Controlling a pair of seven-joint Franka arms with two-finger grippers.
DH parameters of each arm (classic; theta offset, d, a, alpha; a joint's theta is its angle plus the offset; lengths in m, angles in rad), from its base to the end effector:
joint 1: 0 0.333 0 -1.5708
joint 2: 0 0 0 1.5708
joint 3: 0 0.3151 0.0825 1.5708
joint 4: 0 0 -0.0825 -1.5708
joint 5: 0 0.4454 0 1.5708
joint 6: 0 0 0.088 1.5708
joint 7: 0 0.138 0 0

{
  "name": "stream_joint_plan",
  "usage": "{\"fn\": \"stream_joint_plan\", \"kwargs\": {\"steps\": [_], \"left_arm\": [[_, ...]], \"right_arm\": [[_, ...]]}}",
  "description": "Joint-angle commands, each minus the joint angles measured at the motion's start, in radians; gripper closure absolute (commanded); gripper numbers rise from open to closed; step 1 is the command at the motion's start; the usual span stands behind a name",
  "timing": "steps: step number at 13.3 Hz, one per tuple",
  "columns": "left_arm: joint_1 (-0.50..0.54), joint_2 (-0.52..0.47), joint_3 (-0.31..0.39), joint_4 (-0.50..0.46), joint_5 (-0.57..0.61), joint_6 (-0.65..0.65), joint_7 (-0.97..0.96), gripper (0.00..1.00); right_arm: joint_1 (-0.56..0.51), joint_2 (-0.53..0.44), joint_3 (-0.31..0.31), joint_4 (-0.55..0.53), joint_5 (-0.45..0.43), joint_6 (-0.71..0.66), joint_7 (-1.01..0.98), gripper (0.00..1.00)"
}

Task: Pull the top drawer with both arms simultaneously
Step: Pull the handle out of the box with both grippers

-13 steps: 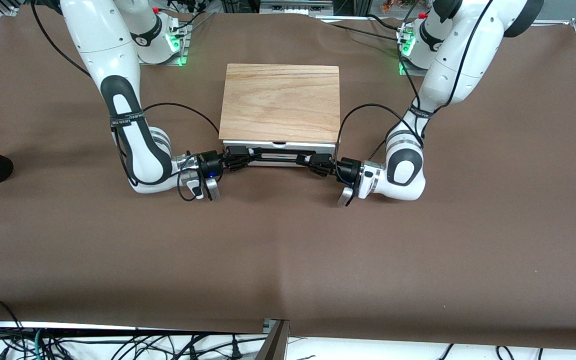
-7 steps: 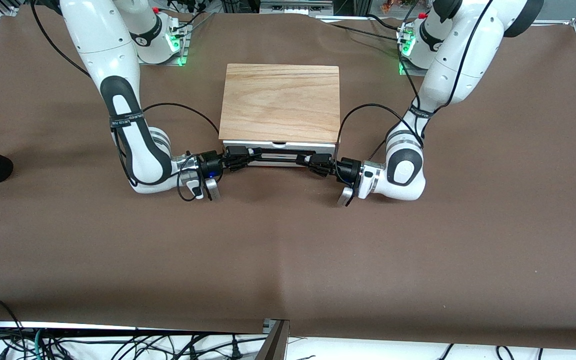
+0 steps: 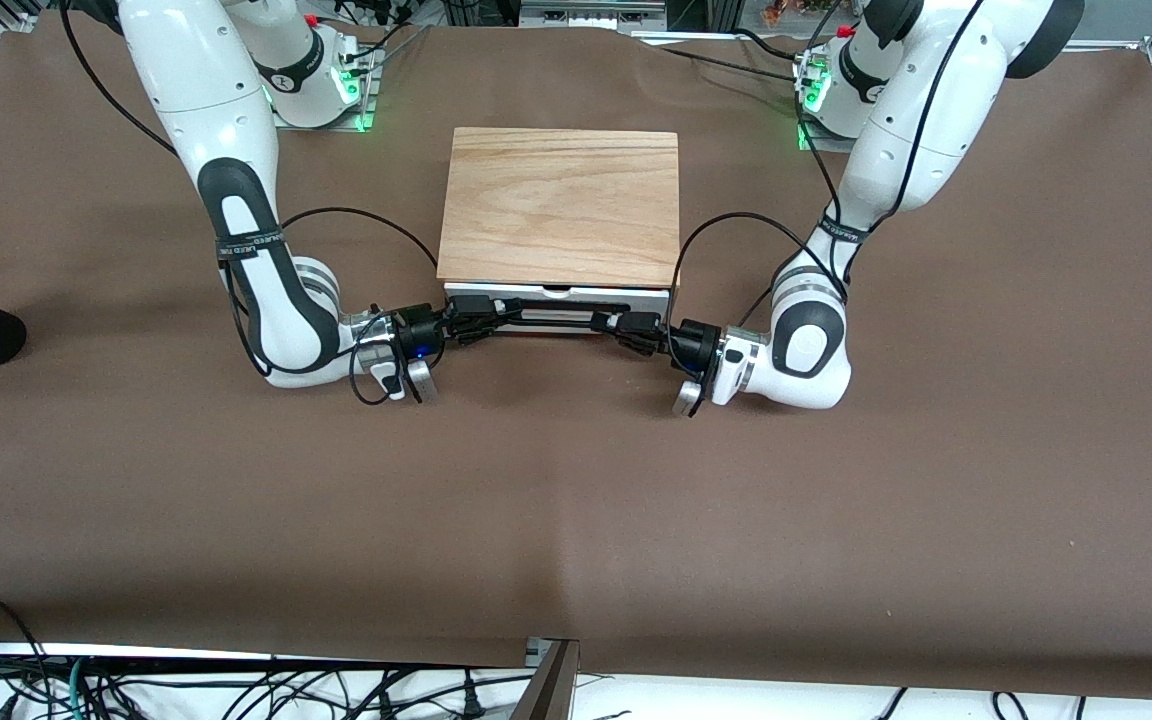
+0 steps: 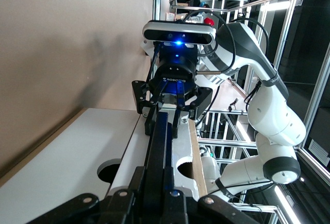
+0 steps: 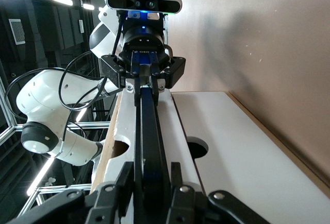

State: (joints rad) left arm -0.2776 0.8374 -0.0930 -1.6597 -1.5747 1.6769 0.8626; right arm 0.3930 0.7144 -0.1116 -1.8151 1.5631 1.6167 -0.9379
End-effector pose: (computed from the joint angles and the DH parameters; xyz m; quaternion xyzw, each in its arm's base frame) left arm 0.5979 -0.3641 0.1057 0.7079 -0.0744 -0.1177 0.6924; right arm 0.5798 0.3089 0.1149 -0.7396 -0.1014 0.1007 0.6577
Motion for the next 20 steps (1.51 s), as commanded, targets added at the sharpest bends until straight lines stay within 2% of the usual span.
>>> {"fn": "stream_joint_plan", "kwargs": {"steps": [1,8,14,20], "left_arm": [[0.009,0.041,0.009,0.136,-0.002,0.017,-0.126,1.0],[0.032,0.039,0.009,0.155,-0.001,0.014,-0.181,1.0],[0.058,0.038,0.009,0.216,-0.002,0.007,-0.244,1.0],[0.081,0.04,0.007,0.273,-0.005,0.0,-0.304,1.0]], "right_arm": [[-0.04,0.026,-0.007,0.013,-0.018,-0.02,-0.016,1.0],[-0.046,0.057,-0.008,0.054,-0.018,-0.012,-0.016,1.0],[-0.052,0.068,-0.01,0.069,-0.018,-0.005,-0.016,1.0],[-0.069,0.122,-0.01,0.138,-0.018,-0.001,-0.015,1.0]]}}
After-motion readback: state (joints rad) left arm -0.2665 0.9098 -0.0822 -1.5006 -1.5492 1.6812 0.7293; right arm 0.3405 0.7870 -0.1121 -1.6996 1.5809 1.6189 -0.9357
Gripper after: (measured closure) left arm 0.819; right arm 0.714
